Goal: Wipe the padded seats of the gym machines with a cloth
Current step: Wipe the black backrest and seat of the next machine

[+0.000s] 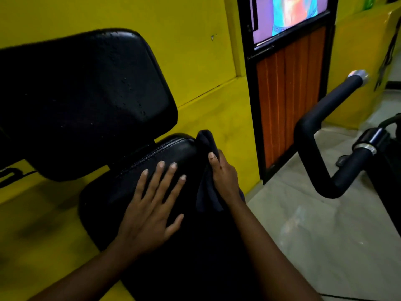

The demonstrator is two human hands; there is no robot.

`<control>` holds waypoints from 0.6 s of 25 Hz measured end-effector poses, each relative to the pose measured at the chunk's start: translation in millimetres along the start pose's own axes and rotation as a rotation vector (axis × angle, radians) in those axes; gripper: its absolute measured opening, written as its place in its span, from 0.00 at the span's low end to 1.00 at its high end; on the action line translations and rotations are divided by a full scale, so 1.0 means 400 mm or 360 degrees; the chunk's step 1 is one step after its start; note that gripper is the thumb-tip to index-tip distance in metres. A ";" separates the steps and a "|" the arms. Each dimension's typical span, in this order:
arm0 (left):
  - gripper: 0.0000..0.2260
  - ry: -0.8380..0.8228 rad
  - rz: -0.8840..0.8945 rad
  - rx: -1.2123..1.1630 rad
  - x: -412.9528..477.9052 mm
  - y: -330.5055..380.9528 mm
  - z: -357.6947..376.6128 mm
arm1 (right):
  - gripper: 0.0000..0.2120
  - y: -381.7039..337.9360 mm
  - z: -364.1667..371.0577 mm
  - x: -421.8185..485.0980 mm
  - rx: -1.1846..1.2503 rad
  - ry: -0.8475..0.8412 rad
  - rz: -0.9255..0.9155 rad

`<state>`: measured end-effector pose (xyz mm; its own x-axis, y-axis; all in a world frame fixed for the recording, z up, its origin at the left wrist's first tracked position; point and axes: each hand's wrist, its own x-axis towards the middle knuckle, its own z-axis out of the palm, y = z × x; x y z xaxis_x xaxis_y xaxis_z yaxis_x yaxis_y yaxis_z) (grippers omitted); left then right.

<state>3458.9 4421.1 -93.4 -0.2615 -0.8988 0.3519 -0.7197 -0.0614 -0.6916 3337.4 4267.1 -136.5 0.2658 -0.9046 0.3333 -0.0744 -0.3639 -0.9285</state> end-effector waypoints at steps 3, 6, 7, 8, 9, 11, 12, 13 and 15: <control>0.33 -0.0056 0.0074 -0.0200 -0.004 0.121 0.032 | 0.22 0.133 -0.026 -0.103 -0.0035 0.0038 0.0175; 0.33 -0.0144 0.0329 -0.0230 -0.030 0.238 0.099 | 0.22 0.277 -0.053 -0.188 -0.0093 0.0008 0.0420; 0.33 -0.0172 0.0399 -0.0207 -0.038 0.266 0.117 | 0.24 0.317 -0.063 -0.210 -0.0140 -0.0022 0.0457; 0.32 -0.0186 0.0436 -0.0175 -0.043 0.284 0.132 | 0.25 0.348 -0.073 -0.229 -0.0189 -0.0064 0.0473; 0.32 -0.0185 0.0451 -0.0140 -0.046 0.294 0.144 | 0.24 0.376 -0.082 -0.246 -0.0233 -0.0099 0.0500; 0.31 -0.0190 0.0465 -0.0086 -0.040 0.302 0.161 | 0.18 0.437 -0.108 -0.284 -0.0252 -0.0091 0.0648; 0.31 -0.0186 0.0466 -0.0073 -0.038 0.303 0.165 | 0.17 0.461 -0.124 -0.306 -0.0209 -0.0061 0.0765; 0.31 -0.0188 0.0463 -0.0074 -0.039 0.303 0.165 | 0.17 0.479 -0.140 -0.332 -0.0167 -0.0026 0.0892; 0.31 -0.0184 0.0447 -0.0100 -0.044 0.302 0.162 | 0.18 0.484 -0.158 -0.363 -0.0193 0.0000 0.1020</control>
<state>3418.3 4401.5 -224.1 -0.3837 -0.9203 0.0761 -0.6690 0.2202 -0.7099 3223.8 4314.0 -354.3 0.1326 -0.9507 -0.2803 -0.3263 0.2252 -0.9181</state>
